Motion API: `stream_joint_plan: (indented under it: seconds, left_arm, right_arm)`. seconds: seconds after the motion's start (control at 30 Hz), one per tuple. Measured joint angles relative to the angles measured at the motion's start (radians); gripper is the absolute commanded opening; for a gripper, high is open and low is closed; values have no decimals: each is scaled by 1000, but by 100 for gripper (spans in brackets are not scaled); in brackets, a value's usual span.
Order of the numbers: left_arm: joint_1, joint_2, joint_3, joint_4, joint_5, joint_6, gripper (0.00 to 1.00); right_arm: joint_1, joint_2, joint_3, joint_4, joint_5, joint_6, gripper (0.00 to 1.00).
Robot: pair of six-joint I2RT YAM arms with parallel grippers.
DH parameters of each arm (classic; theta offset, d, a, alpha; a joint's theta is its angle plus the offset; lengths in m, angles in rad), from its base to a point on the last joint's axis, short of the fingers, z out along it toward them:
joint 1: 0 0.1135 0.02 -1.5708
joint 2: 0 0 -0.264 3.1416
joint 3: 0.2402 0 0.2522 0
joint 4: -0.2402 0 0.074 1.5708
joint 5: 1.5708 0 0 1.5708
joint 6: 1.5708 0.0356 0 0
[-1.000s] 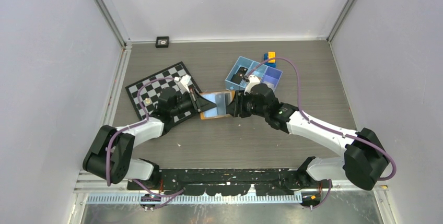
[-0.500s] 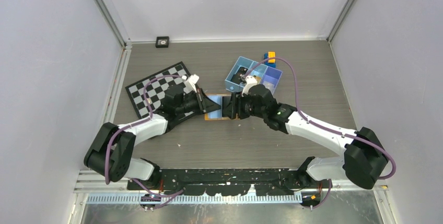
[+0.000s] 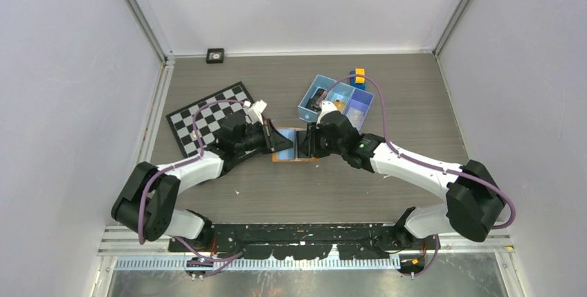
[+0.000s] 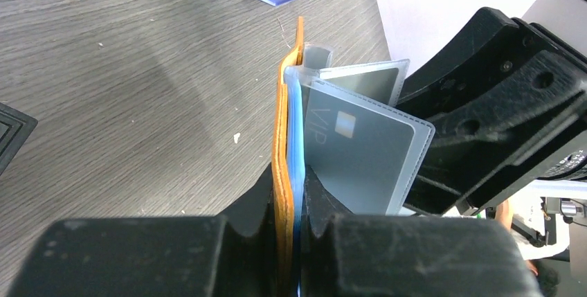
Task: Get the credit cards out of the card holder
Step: Remove the credit card from the card holder.
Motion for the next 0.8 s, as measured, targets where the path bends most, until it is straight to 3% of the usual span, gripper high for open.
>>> stream_joint_plan:
  seconds: [0.07,0.33,0.5,0.67,0.8]
  left_arm:
    - [0,0,0,3,0,0,4]
    - [0,12,0,22,8,-23,36]
    - [0,4,0,26,3,-24,50]
    - [0,2,0,36,0,-29,71]
    - [0,4,-1,71,6,-39,73]
  right_arm:
    - [0,0,3,-7,15,0,22]
    - [6,0,4,-18,60,14,9]
    - [5,0,4,-39,98,22,5]
    - [6,0,4,-48,103,25,2]
    - [5,0,4,-48,103,27,0]
